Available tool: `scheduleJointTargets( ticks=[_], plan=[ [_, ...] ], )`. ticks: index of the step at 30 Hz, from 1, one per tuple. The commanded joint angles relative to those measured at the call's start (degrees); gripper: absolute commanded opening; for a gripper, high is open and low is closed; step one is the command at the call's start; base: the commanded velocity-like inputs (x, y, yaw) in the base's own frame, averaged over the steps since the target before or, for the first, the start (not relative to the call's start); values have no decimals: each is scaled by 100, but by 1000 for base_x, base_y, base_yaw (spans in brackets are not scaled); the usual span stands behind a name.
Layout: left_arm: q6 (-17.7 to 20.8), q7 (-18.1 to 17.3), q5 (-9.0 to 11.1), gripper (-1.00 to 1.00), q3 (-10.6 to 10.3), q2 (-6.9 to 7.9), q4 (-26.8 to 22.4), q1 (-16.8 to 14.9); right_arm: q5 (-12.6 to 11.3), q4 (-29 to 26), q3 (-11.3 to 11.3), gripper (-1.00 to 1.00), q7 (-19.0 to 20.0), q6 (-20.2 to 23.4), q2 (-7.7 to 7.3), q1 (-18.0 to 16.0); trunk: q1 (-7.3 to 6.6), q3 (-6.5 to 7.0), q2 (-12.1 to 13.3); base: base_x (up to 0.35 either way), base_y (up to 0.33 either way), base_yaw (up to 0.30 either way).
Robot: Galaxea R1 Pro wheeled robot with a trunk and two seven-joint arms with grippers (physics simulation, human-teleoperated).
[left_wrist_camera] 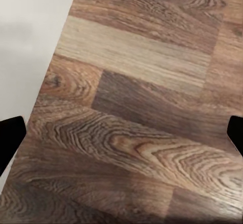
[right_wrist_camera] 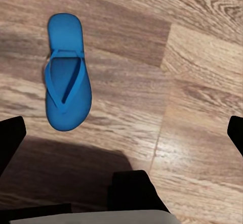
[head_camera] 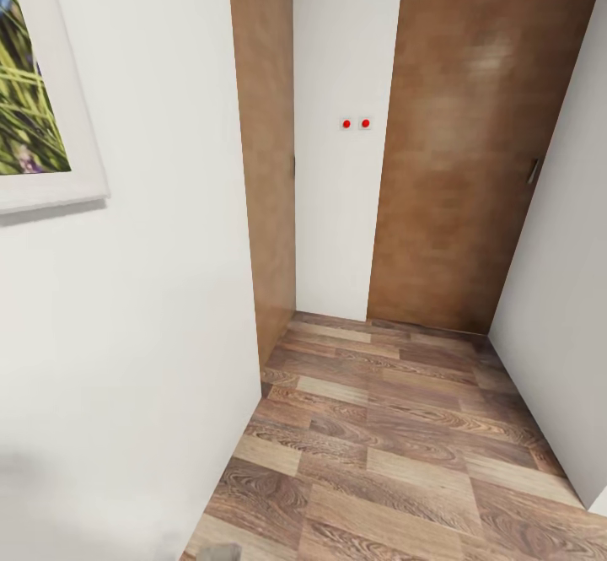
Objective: In the bedroom, move the book from the bed onto either nightstand, and place the two sandals side by side next to the bed.
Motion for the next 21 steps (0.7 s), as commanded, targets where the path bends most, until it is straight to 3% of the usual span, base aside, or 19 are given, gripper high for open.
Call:
scheduleJointTargets(
  ticks=[1, 3, 4, 9, 15, 21],
  plan=[
    [244, 50, -2, 100, -6, -8, -261, -11, 2, 6, 40, 100, -36, -5, -3, -4, -1, -6, -2, 0, 0, 0],
    [786, 88, -2, 100, -10, -14, -898, -13, 2, 6, 40, 100, -36, -5, -5, -4, -1, -6, -2, 0, 0, 0],
    [786, 88, -2, 100, -10, -14, -898, -13, 2, 6, 40, 100, -36, -5, -5, -4, -1, -6, -2, 0, 0, 0],
    [2046, 135, -11, 100, -26, -19, -2524, -6, 2, 6, 36, 100, -36, -5, -11, -4, -1, -6, -2, 0, 0, 0],
    [2714, 154, 0, 100, -101, -18, -3322, -8, 5, -3, 33, 100, -36, -9, -15, -4, -1, -6, -2, 0, 0, 0],
    [2912, 170, 13, 100, -156, -15, -3545, -8, 9, -50, 23, 100, -37, -153, -18, -4, -1, -6, -2, 0, 0, 0]
  ],
)
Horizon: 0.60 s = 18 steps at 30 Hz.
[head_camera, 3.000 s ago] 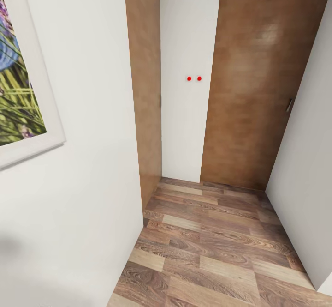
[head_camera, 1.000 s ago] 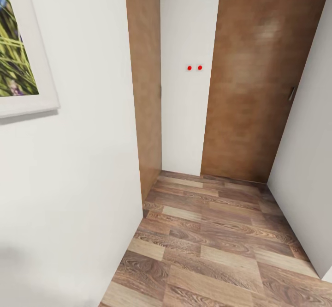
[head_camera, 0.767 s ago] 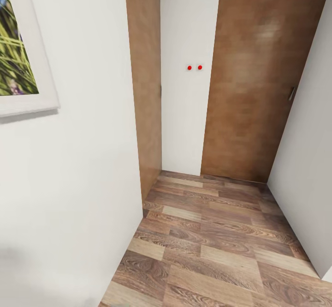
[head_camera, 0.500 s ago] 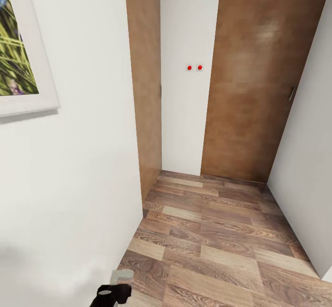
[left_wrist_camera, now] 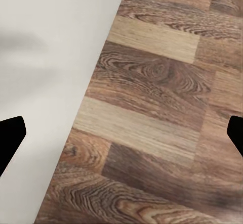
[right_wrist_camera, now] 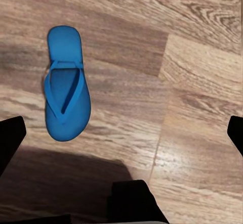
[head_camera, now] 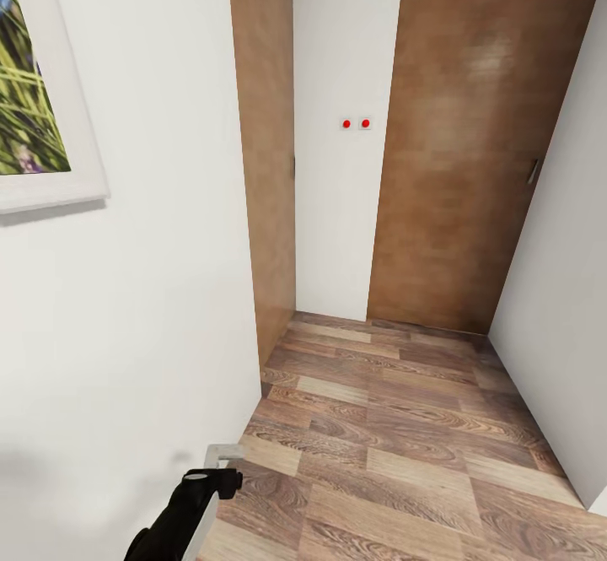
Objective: In the bedroom, move the book from the bed onto either nightstand, and place the two sandals side by side next to the bed.
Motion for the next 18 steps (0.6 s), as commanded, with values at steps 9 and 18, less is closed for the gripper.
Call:
scheduleJointTargets(
  ticks=[9, 18],
  plan=[
    [-56, 15, 12, 100, -37, 3, 5, -2, 14, -419, 24, 100, -96, -74, 16, -80, -1, -6, -3, 0, 0, 0],
    [-190, 48, 11, 100, -42, -4, 32, 8, -22, -1003, 19, 100, -90, 262, 3, -174, 21, -24, -43, 0, 0, 0]
  ],
)
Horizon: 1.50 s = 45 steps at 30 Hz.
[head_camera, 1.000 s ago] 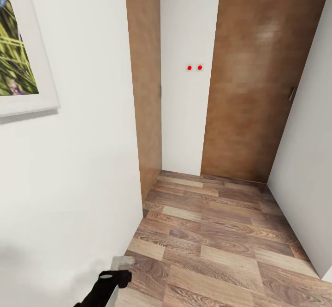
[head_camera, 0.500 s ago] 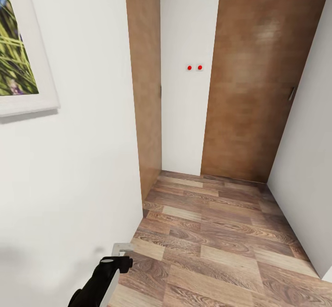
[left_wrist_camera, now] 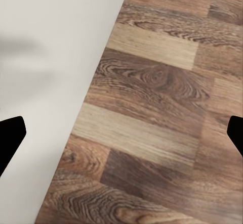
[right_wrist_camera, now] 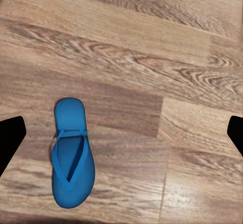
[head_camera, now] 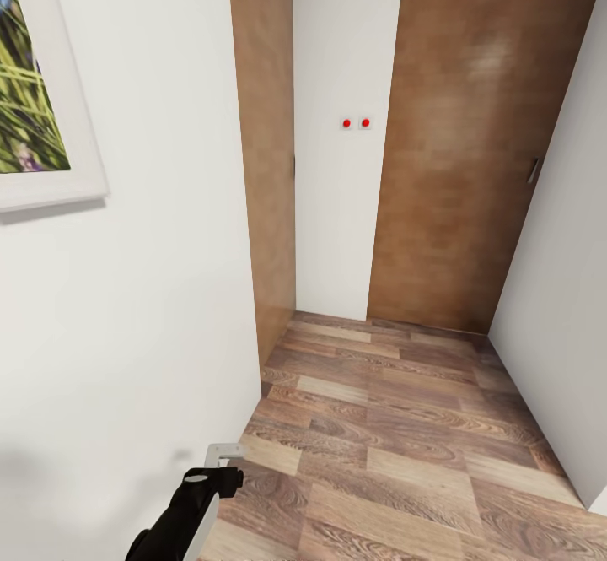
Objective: In the bedroom, move the book from the bed onto either nightstand, and place the two sandals side by side next to the bed.
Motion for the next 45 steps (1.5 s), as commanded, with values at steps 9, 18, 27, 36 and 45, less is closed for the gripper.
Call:
scheduleJointTargets(
  ticks=[9, 18, 27, 36, 45],
  plan=[
    [-16, 30, -2, 100, -16, 1, 4, 4, -27, -84, 39, 100, -21, 160, -5, -36, 197, -168, -365, 0, 0, 0],
    [-205, 4, -2, 100, -16, 1, 14, 5, -34, -28, 35, 100, -14, 186, -6, -43, 395, -330, -726, 0, 0, 0],
    [-305, 1, -2, 100, -16, -2, 11, 14, -35, -9, 21, 100, -13, 191, -6, -44, 593, -491, -1087, 0, 0, 0],
    [-322, -10, -2, 100, -16, 4, 9, 21, -35, -17, 14, 100, -16, 243, -6, -48, 790, -653, -1448, 0, 0, 0],
    [-325, -14, -2, 100, -16, 5, 8, 21, -37, -32, 12, 100, -26, 277, -6, -70, 988, -814, -1809, 0, 0, 0]
  ],
)
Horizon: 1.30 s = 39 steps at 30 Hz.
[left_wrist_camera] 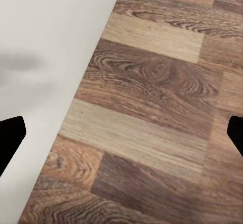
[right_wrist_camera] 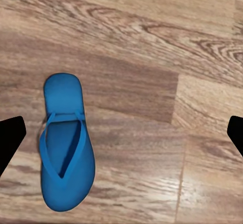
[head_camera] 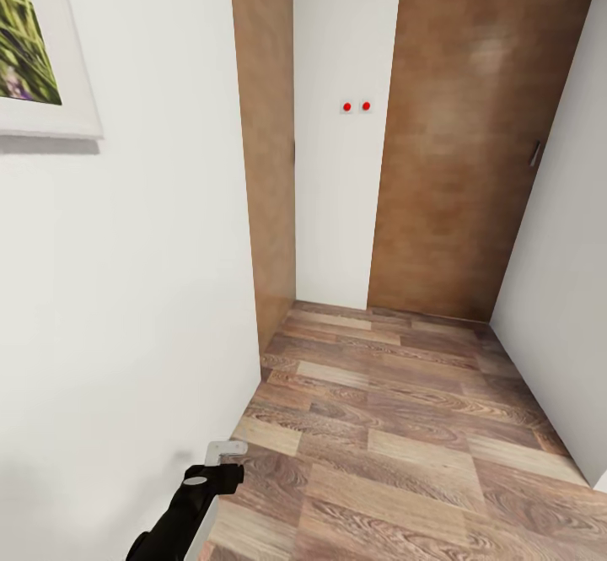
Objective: In the bedroom, move the book from the bed onto either nightstand, and place the two sandals side by side next to the bed.
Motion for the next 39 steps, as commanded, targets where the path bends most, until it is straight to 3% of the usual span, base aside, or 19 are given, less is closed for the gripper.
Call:
scheduleJointTargets(
  ticks=[1, 27, 39],
  plan=[
    [32, 30, -2, 100, -16, 2, -8, -2, -4, 0, 36, 100, -39, 11, -3, -19, 21, -24, -44, 0, 0, 0],
    [23, 21, -2, 100, -16, 12, -9, -3, 16, 5, 100, 100, -5, 20, 21, -127, 593, -491, -1087, 0, 0, 0],
    [16, 21, -2, 100, -16, 14, -3, -2, 28, 8, 99, 100, -7, 23, 17, -127, 623, -804, -1103, 0, 0, 0]
  ],
)
